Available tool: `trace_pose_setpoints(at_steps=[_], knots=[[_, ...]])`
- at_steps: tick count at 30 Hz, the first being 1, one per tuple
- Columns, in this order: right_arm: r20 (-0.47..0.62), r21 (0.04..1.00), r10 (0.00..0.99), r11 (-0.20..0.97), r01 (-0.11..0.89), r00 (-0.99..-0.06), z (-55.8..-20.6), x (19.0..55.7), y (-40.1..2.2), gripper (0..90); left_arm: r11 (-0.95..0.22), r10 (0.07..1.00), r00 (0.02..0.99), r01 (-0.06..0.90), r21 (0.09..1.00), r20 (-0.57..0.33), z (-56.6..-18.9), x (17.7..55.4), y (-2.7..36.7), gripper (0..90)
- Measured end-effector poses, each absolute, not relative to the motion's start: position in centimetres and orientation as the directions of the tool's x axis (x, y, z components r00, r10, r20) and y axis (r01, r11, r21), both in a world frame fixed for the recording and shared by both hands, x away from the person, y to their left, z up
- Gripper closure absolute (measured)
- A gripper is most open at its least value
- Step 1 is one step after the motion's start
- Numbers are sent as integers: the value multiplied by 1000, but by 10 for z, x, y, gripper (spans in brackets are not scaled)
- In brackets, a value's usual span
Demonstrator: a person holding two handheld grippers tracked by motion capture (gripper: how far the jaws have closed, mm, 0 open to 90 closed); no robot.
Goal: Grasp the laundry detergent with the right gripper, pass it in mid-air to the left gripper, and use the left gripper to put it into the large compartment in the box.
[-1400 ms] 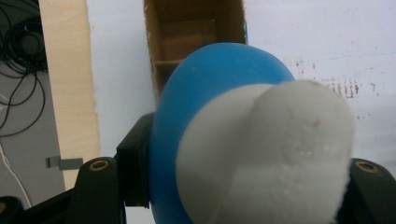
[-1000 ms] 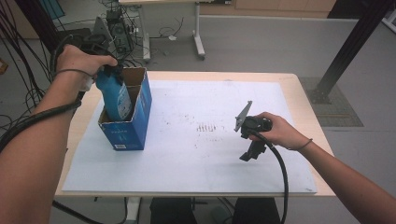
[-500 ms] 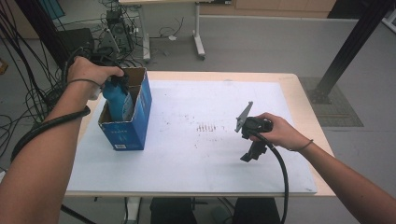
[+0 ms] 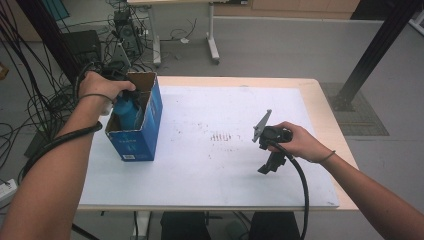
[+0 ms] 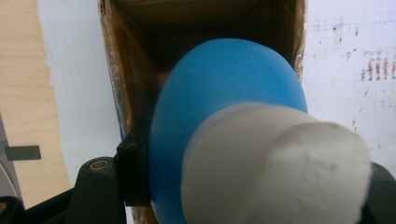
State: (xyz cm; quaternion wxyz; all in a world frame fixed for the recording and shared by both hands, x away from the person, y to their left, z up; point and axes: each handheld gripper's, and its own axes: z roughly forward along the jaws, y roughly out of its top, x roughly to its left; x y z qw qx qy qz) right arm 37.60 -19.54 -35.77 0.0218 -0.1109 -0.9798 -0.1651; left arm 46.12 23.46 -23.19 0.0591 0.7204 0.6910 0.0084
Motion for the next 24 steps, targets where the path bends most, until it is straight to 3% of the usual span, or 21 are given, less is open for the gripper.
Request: trace_pose_setpoints(at_steps=[24], knots=[[86, 326, 216, 916, 233, -973, -361, 376, -197, 80, -31, 996, 35, 999, 42, -80, -266, 462, 235, 365]])
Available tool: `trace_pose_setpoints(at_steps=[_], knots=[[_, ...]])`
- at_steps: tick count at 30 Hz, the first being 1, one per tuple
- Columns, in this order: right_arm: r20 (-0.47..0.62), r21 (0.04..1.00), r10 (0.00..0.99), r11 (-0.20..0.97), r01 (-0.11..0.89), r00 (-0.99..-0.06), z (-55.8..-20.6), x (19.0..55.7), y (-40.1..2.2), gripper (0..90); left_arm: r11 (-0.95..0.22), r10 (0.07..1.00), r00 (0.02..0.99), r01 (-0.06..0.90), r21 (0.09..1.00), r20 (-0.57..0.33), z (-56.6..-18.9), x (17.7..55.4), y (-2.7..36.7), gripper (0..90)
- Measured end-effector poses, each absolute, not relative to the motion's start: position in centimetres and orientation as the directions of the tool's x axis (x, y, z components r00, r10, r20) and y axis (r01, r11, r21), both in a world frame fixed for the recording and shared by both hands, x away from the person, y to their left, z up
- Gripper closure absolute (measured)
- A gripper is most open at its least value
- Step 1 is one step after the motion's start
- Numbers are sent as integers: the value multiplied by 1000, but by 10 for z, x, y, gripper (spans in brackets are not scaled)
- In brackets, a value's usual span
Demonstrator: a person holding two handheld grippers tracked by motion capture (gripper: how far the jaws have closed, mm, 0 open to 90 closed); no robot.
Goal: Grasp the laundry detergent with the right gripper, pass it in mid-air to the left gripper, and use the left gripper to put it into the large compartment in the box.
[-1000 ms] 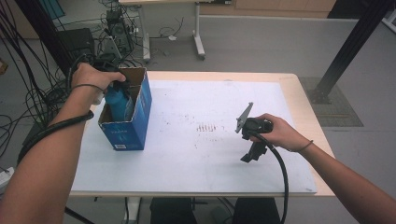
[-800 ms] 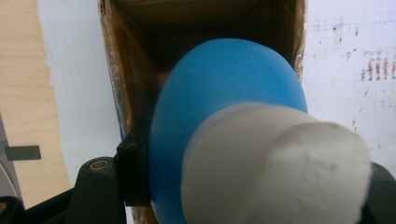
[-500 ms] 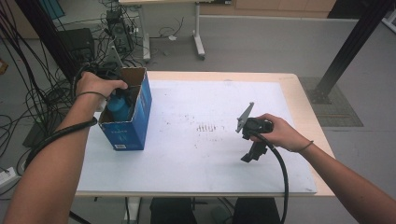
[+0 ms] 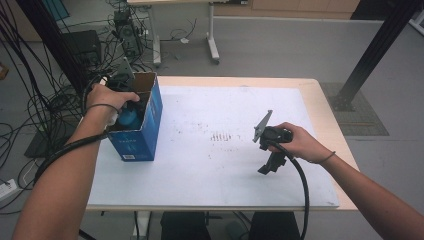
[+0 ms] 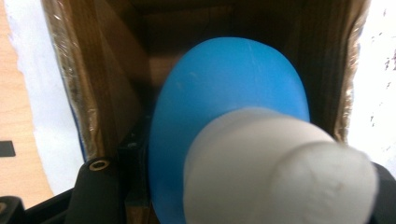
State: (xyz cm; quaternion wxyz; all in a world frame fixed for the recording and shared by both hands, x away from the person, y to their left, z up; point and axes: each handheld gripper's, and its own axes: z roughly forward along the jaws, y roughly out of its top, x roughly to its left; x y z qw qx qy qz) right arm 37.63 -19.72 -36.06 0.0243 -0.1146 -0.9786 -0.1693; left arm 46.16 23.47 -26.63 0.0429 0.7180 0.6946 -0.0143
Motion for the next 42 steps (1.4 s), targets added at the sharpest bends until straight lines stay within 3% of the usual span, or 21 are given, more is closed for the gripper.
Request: trace_pose_setpoints(at_steps=[42], knots=[[92, 333, 233, 909, 250, -968, -367, 376, -200, 80, -27, 996, 29, 999, 30, -87, -272, 461, 237, 364]])
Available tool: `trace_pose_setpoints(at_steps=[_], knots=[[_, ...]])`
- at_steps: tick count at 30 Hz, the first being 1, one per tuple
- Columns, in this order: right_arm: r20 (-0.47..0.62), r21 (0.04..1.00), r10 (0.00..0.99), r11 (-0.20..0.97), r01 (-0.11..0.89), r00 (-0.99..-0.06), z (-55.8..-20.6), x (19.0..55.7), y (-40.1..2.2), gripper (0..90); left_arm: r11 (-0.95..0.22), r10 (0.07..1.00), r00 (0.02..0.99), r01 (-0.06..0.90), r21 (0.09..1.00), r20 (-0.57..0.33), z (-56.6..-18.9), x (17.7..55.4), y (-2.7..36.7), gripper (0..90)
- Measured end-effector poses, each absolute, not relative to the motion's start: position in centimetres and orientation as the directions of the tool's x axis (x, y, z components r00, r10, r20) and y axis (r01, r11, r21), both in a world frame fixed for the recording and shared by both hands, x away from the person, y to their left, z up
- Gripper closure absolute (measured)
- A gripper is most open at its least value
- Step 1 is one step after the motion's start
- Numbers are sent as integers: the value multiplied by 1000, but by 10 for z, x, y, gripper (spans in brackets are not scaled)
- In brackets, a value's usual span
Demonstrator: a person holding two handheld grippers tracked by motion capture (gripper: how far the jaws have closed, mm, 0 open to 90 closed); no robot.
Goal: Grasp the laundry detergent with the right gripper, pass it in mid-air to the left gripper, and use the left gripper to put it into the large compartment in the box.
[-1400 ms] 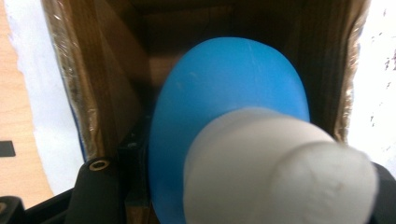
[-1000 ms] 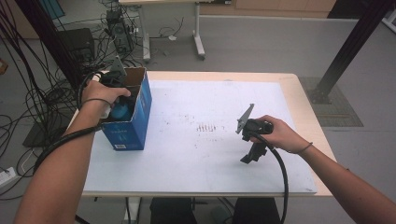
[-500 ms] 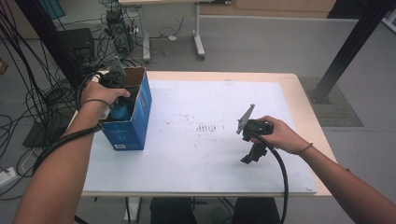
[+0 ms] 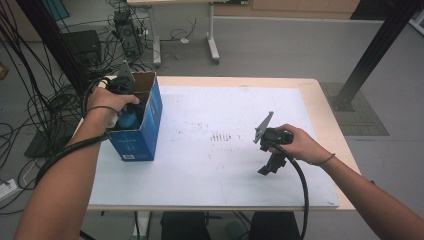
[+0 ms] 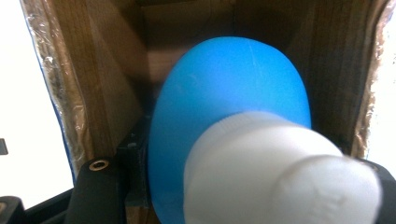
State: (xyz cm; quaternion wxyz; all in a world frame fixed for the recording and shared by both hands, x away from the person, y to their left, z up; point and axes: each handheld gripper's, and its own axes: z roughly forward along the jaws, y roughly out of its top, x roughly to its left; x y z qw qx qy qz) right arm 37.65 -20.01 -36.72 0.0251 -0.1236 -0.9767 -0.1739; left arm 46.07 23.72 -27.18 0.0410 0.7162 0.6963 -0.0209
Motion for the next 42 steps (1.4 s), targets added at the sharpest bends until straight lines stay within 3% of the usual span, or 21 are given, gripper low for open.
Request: trace_pose_setpoints(at_steps=[42], knots=[[84, 339, 238, 906, 253, -968, -367, 377, -202, 80, -19, 995, 21, 1000, 22, -98, -272, 461, 239, 363]])
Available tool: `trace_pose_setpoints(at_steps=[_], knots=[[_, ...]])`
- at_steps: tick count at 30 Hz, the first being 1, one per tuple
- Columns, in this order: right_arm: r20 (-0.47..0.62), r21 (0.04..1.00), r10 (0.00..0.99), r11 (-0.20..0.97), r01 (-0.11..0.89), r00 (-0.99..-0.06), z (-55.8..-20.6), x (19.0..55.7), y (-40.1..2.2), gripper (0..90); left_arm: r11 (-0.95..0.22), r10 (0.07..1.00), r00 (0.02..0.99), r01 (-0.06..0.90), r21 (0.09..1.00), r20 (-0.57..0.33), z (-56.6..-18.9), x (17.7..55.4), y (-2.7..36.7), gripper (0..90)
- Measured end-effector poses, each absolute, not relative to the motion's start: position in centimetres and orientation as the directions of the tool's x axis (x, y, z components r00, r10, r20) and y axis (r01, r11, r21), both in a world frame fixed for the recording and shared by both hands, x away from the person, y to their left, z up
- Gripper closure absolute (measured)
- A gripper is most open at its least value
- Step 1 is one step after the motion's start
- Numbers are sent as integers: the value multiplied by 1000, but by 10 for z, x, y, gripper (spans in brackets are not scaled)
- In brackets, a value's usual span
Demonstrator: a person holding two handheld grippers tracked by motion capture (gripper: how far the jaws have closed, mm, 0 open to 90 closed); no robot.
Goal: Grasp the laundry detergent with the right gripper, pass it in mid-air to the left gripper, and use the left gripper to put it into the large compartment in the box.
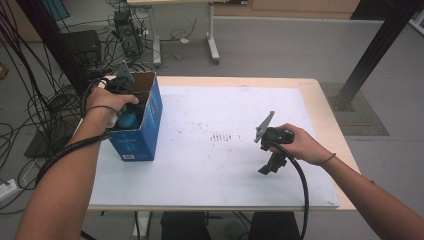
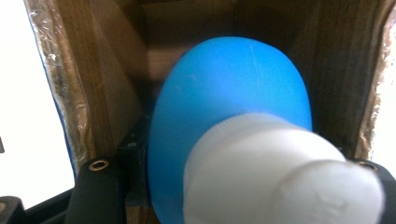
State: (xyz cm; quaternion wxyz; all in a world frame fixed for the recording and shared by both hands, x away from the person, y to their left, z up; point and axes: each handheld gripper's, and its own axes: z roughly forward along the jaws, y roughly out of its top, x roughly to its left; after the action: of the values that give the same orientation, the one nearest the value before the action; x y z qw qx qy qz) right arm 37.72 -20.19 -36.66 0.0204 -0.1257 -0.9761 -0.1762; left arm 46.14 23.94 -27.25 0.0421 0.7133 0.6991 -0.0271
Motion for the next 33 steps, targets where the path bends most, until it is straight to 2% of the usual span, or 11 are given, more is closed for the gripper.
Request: trace_pose_setpoints(at_steps=[13, 17, 33], knots=[[85, 342, 235, 906, 250, -968, -367, 378, -201, 80, -33, 995, 35, 999, 16, -98, -273, 462, 239, 360], [84, 339, 236, 907, 250, -968, -368, 378, -200, 80, -36, 994, 37, 999, 11, -101, -273, 462, 240, 315], [87, 342, 237, 905, 252, -968, -369, 380, -198, 80, -45, 994, 46, 999, 11, -95, -256, 458, 237, 326]])
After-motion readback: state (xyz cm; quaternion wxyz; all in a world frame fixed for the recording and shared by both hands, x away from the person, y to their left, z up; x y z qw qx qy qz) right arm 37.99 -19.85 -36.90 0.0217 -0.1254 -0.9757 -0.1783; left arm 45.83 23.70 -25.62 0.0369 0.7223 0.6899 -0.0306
